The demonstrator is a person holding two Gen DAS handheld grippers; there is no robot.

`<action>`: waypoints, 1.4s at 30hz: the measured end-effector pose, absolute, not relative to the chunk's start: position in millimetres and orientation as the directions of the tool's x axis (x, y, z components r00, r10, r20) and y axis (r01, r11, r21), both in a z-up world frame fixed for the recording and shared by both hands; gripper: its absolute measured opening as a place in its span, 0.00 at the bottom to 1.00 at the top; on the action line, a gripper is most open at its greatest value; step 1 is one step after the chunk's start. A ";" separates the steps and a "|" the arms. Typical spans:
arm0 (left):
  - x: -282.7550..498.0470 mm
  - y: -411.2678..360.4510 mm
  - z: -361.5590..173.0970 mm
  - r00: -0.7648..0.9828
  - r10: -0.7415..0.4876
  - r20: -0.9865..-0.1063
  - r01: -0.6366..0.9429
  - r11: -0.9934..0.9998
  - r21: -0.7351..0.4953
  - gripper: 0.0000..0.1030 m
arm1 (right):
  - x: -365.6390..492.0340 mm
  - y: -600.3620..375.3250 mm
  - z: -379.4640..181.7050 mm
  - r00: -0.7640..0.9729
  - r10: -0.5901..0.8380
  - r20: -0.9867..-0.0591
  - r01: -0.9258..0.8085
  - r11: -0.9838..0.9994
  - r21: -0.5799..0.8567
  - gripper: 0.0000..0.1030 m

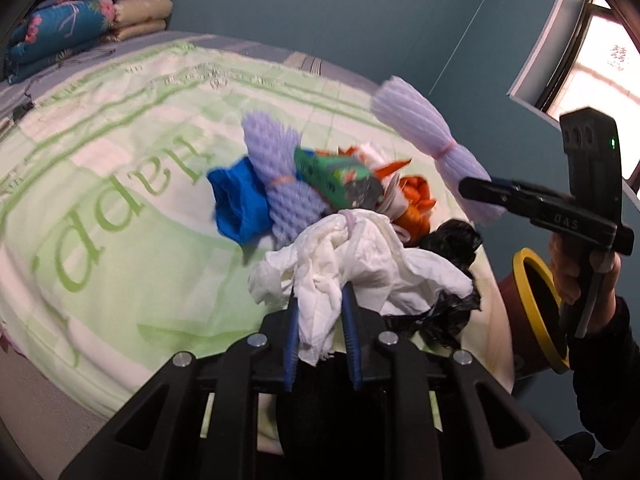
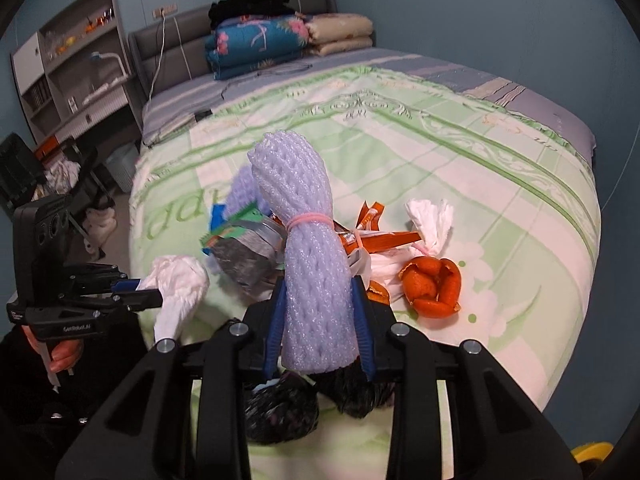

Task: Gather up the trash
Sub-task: 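Grasp the white tissue with the left tool while the right tool grasps the lavender foam net, then carry the white tissue over the yellow bin while the right tool carries the foam net there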

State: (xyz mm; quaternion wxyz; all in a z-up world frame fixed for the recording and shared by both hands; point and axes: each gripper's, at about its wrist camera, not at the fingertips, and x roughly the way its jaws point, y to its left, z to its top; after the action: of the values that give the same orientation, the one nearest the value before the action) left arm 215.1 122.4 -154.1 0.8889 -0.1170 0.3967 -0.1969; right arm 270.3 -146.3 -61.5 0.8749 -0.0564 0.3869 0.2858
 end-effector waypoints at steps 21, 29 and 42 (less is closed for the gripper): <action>179.6 22.8 -62.7 0.606 -0.524 -0.599 0.487 0.839 -0.242 0.18 | 133.9 -288.4 39.0 0.774 0.344 -0.531 -0.308 0.938 0.157 0.29; 177.0 -77.9 -47.0 0.502 -0.588 -0.634 0.643 0.744 -0.181 0.18 | 98.8 -355.0 57.9 0.853 0.186 -0.487 -0.113 0.978 0.176 0.29; 178.5 -196.8 -77.3 0.305 -0.648 -0.698 0.754 0.612 -0.238 0.18 | 84.1 -425.5 40.4 0.853 0.037 -0.521 0.091 0.972 0.218 0.29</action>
State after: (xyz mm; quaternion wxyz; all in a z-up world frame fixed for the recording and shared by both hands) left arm 178.5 -196.8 -77.3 0.8051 0.0669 0.3971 -0.4356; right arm 84.1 -425.5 40.4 0.9553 0.1182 0.2707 -0.0142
